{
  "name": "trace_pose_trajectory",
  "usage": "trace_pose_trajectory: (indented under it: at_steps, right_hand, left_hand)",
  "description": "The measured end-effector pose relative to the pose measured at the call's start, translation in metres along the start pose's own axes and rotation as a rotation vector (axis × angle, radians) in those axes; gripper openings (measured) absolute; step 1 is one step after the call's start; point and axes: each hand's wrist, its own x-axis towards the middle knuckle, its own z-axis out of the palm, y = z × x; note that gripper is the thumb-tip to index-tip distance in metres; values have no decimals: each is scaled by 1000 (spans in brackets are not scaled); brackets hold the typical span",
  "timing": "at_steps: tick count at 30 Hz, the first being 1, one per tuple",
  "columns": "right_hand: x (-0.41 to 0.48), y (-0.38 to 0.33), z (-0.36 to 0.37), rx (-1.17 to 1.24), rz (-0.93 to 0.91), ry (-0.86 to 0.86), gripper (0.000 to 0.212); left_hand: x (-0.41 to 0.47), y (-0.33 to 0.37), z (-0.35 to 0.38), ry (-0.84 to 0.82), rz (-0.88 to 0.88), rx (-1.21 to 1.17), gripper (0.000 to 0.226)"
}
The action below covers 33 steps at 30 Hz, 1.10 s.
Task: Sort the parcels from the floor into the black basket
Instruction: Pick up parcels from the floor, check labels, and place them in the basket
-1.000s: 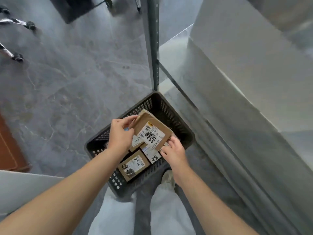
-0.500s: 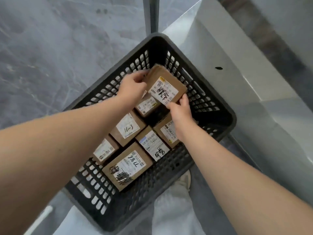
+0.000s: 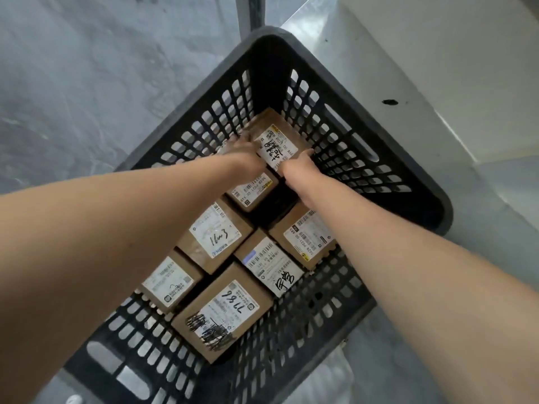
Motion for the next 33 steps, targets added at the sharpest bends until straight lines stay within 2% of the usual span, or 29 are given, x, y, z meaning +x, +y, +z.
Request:
trace_pose_trajectory:
  at_steps: [2, 5, 7, 12, 17, 21, 24, 26, 30, 33]
  right_hand:
    - [6, -2, -14, -147, 3, 16, 68]
    - [-16, -12, -35, -246, -25, 134, 36]
    - [-47, -20, -39, -224, -77, 159, 39]
    - [-167, -68, -23, -183, -252, 4, 50]
    - [-273, -197, -44, -196, -557, 58, 45]
    - [-402, -308, -80, -299, -877, 55, 53]
    - [-517, -367, -106, -358, -1145, 41, 56]
    - [-593, -391, -123, -350, -1314, 74, 57]
    - [-713, -411, -157, -190, -1474, 260, 61]
    - [-796, -415, -186, -294, -1629, 408, 62]
  left_hand:
    - [-7, 1, 4, -6, 34, -32, 62]
    - [-36, -3, 3, 32, 94, -195, 58]
    - [-65, -3, -3, 41, 102, -224, 56]
    - [-157, 23, -61, 184, 102, -265, 53]
    - [-245, 63, -213, 509, 5, -412, 53]
    - [-348, 89, -335, 776, 43, -320, 55]
    - [-446, 117, -417, 1016, 164, -298, 56]
    - [-519, 135, -461, 1189, 252, -266, 56]
    - [-641, 161, -504, 1380, 302, -200, 65]
    - [-715, 173, -520, 1504, 342, -87, 71]
